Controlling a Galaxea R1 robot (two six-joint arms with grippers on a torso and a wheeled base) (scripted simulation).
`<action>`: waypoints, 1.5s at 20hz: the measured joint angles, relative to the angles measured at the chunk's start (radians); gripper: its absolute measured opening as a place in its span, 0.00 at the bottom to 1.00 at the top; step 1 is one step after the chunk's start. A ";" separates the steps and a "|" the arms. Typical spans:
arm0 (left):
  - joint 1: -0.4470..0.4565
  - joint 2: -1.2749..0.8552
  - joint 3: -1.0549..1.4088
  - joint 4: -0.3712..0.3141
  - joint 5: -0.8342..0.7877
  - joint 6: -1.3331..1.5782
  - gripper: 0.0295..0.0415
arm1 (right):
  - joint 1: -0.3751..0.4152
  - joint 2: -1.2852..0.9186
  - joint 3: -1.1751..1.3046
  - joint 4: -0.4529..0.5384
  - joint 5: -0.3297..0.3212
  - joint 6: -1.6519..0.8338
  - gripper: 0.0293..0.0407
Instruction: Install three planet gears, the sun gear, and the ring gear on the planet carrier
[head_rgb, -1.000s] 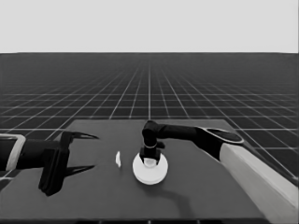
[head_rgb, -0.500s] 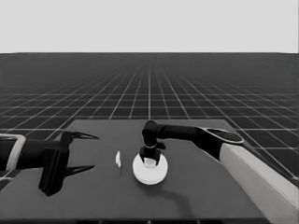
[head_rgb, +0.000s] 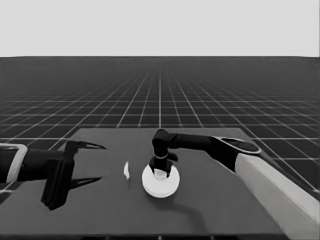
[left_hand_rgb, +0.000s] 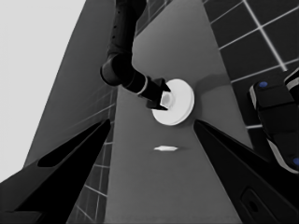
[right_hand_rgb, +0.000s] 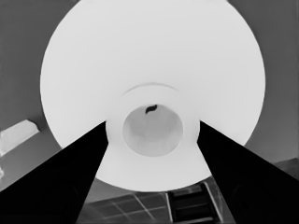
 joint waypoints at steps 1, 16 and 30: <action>0.000 0.000 0.000 0.000 0.000 0.000 0.75 | 0.000 0.000 0.000 0.000 0.000 0.009 0.49; 0.000 0.000 0.000 0.000 0.000 0.000 0.75 | 0.000 0.000 0.000 0.000 0.000 0.140 0.49; 0.000 0.000 0.000 0.000 0.000 0.000 0.75 | 0.001 0.000 0.000 0.000 0.000 0.187 0.81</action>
